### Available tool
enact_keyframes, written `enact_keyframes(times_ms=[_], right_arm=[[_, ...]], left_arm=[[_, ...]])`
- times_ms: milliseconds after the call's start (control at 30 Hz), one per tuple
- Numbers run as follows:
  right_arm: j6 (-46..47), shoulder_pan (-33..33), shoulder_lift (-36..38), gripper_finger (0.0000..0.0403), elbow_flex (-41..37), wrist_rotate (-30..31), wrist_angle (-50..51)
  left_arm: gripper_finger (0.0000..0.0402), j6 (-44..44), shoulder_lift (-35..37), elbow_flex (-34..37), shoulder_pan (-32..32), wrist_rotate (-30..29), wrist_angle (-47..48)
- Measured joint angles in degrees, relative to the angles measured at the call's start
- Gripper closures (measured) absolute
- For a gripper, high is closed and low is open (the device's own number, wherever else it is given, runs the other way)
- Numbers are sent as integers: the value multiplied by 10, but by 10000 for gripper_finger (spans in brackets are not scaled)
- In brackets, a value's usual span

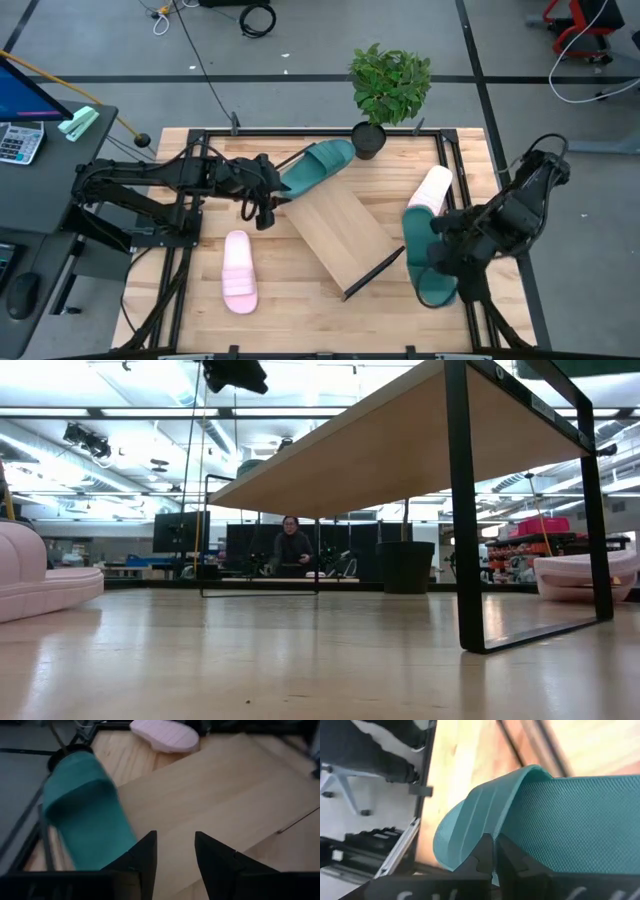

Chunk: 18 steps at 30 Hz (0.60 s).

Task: Pick and place slides into the shelf
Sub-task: Put the green slide on the shelf

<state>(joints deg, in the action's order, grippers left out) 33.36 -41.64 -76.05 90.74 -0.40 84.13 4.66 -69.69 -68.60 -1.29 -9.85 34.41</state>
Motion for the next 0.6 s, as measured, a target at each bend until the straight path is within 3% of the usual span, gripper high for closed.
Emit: enact_keyframes(times_ms=[333,467,600], right_arm=[[-187,119,-58,396,143,62,40],[-272,172,-80,396,190,100,39],[-354,222,-97,396,223,130,36]], left_arm=[[254,83,0,0,66,153,-86],[250,131,0,0,93,224,-171],[245,174,0,0,119,258,-270]])
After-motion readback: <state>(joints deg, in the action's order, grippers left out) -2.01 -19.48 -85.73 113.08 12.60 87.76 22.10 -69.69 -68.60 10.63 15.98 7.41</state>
